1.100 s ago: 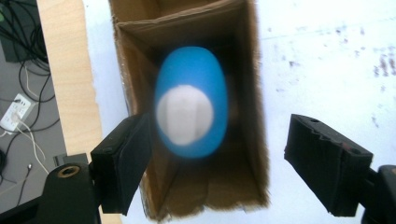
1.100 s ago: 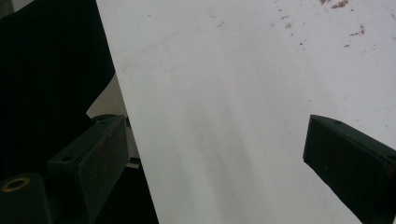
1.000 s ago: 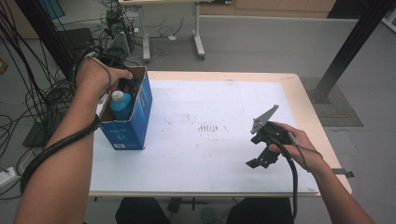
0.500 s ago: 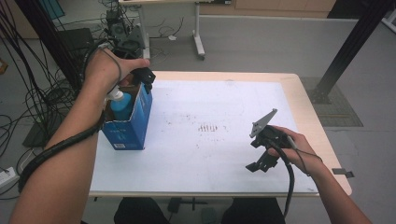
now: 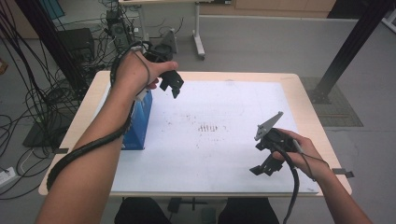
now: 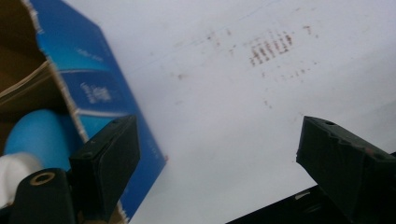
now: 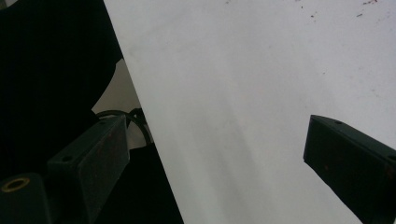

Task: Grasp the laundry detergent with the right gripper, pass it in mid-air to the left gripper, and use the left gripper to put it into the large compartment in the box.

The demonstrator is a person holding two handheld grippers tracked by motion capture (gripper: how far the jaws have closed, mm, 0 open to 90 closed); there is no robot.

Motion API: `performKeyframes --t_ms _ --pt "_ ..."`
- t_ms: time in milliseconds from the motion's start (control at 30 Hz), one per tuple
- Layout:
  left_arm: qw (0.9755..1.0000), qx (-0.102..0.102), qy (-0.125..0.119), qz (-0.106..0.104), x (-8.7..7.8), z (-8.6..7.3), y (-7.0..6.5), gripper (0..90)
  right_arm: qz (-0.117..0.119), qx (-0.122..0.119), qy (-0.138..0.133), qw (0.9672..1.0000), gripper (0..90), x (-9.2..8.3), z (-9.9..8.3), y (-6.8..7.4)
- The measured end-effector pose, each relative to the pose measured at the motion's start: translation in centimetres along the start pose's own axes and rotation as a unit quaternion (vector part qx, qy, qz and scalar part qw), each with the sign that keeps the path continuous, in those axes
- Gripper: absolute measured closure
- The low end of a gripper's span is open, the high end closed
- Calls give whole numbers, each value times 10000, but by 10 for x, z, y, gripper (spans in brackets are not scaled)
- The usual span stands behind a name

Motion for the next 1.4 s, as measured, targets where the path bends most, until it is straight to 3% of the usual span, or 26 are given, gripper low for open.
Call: performKeyframes --t_ms 167,267,333,733,1033,1400 --pt "9997 218 -6 146 14 7 -18 138 -43 22 19 10000 69 -2 -3 3" --pt "9997 228 -47 61 22 10 -27 134 -64 22 19 10000 70 -3 -3 5" --pt "9992 387 -118 49 29 12 -33 135 -63 10 35 10000 70 -3 -3 6" --pt "9962 817 -286 -6 70 19 -59 137 -80 1 48 10000 70 -1 -3 11" --pt "9953 921 -308 -28 97 23 -67 142 -104 -6 58 9999 70 -2 -3 13" --pt "9965 803 -243 -4 135 19 -63 153 -136 6 91 9999 70 0 -5 13"
Point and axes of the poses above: each handheld gripper's, and its own axes: x roughly forward along the jaws, z roughly out of its top, y roughly to its left, the point moved 7 cm from there along x, roughly forward along the jaws, and after that the axes turned 1 degree about -y, right-handed, at the moved point
